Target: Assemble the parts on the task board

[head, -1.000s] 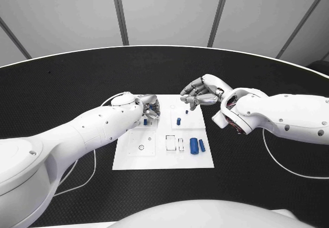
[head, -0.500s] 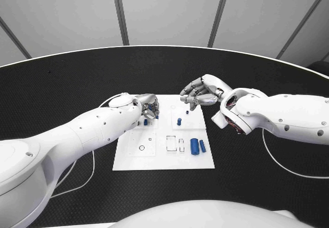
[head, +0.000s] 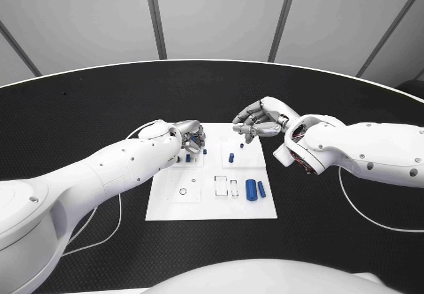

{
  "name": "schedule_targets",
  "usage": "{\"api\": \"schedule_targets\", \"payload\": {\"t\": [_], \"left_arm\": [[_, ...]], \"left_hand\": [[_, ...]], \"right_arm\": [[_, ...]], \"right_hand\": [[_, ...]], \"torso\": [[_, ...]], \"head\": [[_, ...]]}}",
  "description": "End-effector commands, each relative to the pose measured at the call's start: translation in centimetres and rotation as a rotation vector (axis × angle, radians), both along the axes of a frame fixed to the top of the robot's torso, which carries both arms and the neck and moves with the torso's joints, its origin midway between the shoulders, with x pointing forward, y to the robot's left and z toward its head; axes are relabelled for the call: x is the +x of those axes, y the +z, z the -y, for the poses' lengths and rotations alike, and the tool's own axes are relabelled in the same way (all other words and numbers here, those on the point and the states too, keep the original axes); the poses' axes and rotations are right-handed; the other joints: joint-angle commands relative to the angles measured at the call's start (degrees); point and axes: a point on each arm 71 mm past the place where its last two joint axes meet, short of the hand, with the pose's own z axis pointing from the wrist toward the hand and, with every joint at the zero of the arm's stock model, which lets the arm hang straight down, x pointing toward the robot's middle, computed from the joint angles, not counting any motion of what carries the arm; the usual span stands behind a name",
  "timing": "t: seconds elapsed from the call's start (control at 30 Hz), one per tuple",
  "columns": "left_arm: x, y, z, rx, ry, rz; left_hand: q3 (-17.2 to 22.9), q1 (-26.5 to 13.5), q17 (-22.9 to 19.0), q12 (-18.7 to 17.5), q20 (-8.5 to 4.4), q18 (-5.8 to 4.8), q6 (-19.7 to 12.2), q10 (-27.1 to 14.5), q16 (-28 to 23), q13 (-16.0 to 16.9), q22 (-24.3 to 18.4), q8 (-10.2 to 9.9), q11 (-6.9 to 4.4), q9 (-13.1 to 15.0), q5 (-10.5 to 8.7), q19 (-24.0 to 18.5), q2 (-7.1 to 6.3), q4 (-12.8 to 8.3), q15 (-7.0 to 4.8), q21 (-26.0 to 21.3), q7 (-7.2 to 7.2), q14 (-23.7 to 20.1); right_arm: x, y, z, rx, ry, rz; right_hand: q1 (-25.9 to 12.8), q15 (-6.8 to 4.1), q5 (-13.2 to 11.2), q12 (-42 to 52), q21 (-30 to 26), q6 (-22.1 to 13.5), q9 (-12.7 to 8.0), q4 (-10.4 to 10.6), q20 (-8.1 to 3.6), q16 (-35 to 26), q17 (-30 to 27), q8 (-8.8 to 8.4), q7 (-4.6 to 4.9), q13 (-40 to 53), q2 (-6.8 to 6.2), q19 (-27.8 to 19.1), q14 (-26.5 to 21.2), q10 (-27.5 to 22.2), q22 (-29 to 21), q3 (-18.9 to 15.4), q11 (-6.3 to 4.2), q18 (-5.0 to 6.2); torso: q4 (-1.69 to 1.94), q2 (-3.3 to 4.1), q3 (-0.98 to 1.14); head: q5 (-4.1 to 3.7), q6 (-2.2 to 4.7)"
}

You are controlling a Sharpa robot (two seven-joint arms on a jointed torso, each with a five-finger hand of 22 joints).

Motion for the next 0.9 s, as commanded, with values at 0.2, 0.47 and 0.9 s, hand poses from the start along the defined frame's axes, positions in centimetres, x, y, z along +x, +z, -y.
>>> {"api": "schedule_targets", "payload": {"t": [0.2, 0.47, 0.9], "left_arm": [[0.1, 0.1, -0.1, -0.009, 0.009, -0.006], [0.1, 0.4, -0.6, -0.03, 0.017, -0.01], [0.2, 1.7, -1.8, -0.088, 0.012, -0.001]], "left_hand": [[0.4, -0.7, -0.3, -0.2, -0.04, -0.45, -0.5, 0.4, 0.1, 0.2, -0.3, -0.3, 0.12, 0.0, -0.22, 0.2, -0.39, 0.0, 0.05, 0.1, 0.13, 0.2], [-2.5, -3.7, -0.2, -2.4, 0.43, -0.14, -1.7, -0.6, -0.1, -0.1, -2.1, -1.6, 0.62, 0.0, -0.28, -0.9, -2.82, 1.2, 0.63, -1.0, 0.53, -0.2], [-14.9, -6.7, -1.4, -3.9, 0.31, 0.32, -3.1, -1.2, -0.6, 0.7, -5.4, -3.4, 0.45, 0.4, -0.63, -1.9, -5.21, 5.1, 0.57, -3.3, 0.23, -1.0]], "right_arm": [[0.0, 0.0, 0.0, 0.0, 0.0, 0.0], [0.0, 0.0, 0.2, -0.001, -0.004, 0.0], [0.0, 0.0, 0.6, -0.003, -0.01, 0.001]], "right_hand": [[0.7, -0.08, 0.2, 0.2, 0.1, -0.1, 0.1, 0.0, 0.07, -0.2, 0.1, 0.3, -0.11, 0.1, 0.02, 0.1, -0.1, -0.4, -0.1, 0.4, -0.08, 0.15], [0.7, -0.08, 0.2, 0.2, 0.1, -0.1, 0.1, 0.0, 0.07, -0.2, 0.1, 0.3, -0.11, 0.1, 0.02, 0.1, -0.1, -0.4, -0.1, 0.4, -0.08, 0.15], [0.7, -0.08, 0.2, 0.2, 0.1, -0.1, 0.1, 0.0, 0.07, -0.2, 0.1, 0.3, -0.11, 0.1, 0.02, 0.1, -0.1, -0.4, -0.1, 0.4, -0.08, 0.15]], "torso": [[-0.1, -0.02, 0.09], [0.26, -0.16, 0.08], [0.54, -0.33, 0.13]], "head": [[0.02, 0.2], [-0.12, 0.22], [-0.4, 0.34]]}}
